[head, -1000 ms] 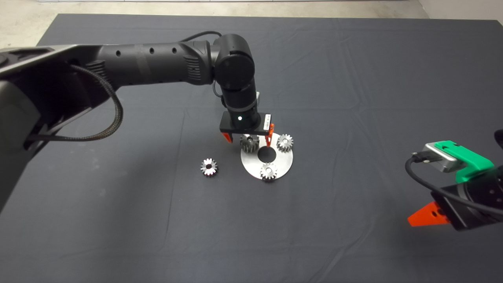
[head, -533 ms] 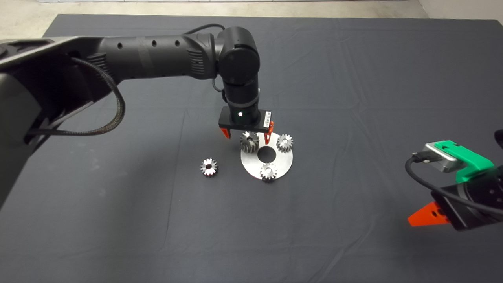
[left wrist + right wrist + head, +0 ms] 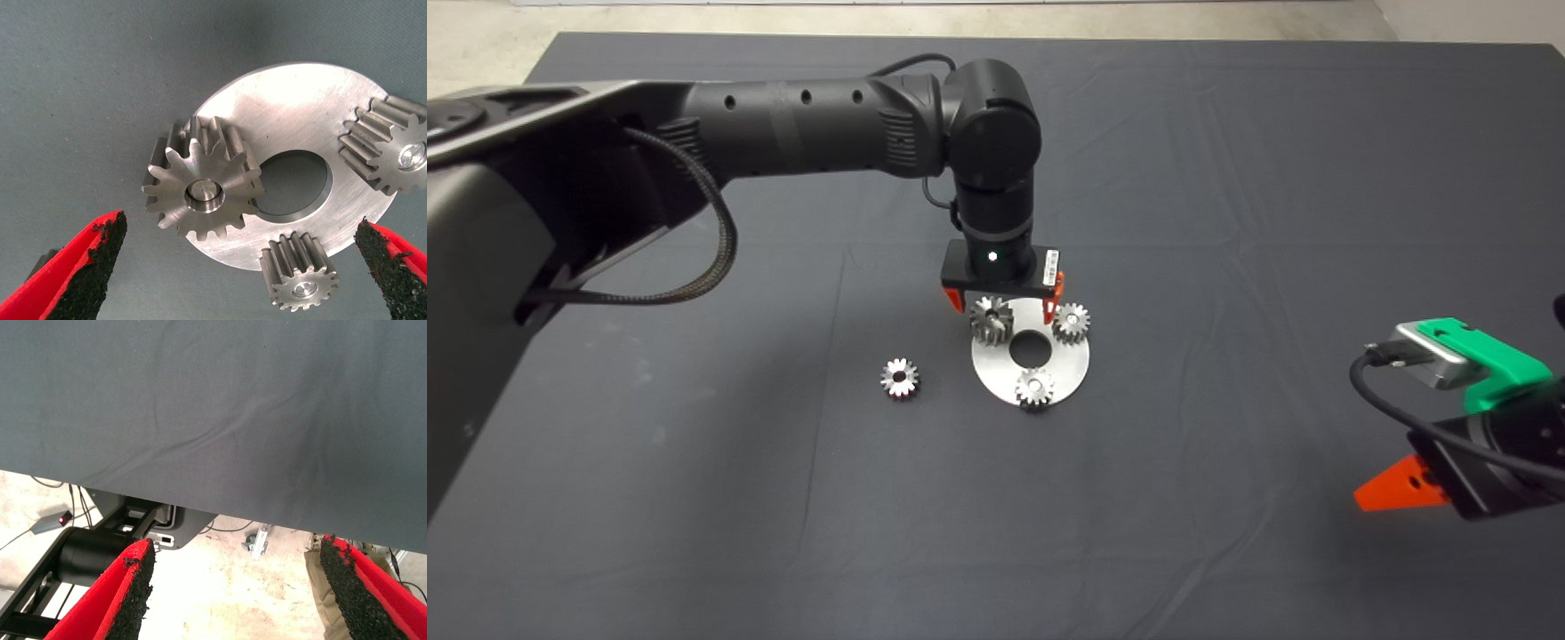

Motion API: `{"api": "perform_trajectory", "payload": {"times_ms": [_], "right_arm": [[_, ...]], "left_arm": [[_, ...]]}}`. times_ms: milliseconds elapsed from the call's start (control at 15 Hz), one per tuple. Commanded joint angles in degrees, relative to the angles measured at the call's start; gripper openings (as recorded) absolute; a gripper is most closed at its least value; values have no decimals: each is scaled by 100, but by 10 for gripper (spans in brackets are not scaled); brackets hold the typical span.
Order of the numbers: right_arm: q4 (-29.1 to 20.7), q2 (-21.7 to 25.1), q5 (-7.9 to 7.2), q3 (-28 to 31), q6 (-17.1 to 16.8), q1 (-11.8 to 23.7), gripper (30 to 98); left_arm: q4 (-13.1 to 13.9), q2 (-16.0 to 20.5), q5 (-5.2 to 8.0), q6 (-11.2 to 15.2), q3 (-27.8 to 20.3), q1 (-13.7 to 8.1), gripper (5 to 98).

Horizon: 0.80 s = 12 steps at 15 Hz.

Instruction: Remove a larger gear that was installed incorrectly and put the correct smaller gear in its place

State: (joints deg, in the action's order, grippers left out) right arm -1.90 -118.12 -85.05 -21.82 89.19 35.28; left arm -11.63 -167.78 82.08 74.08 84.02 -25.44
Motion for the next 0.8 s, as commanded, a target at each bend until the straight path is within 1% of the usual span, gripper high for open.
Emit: {"api": "perform_trajectory", "payload": {"times_ms": [0,200,267,400,467,733], "right_arm": [[146,-5,24,30,-15,110,660],[138,3,24,30,-15,111,660],[137,3,24,30,-15,106,660],[137,3,24,39,-15,103,660],[137,3,24,39,-9,105,660],[137,3,24,48,-15,108,660]], "left_arm": [[-122,12,61,-8,-19,-58,884],[-146,-6,54,1,-19,-58,884],[-179,-6,45,10,-19,-49,884],[-350,-6,45,10,-27,4,884],[-393,-6,45,10,-34,30,884],[-472,-6,54,10,-71,30,884]]}}
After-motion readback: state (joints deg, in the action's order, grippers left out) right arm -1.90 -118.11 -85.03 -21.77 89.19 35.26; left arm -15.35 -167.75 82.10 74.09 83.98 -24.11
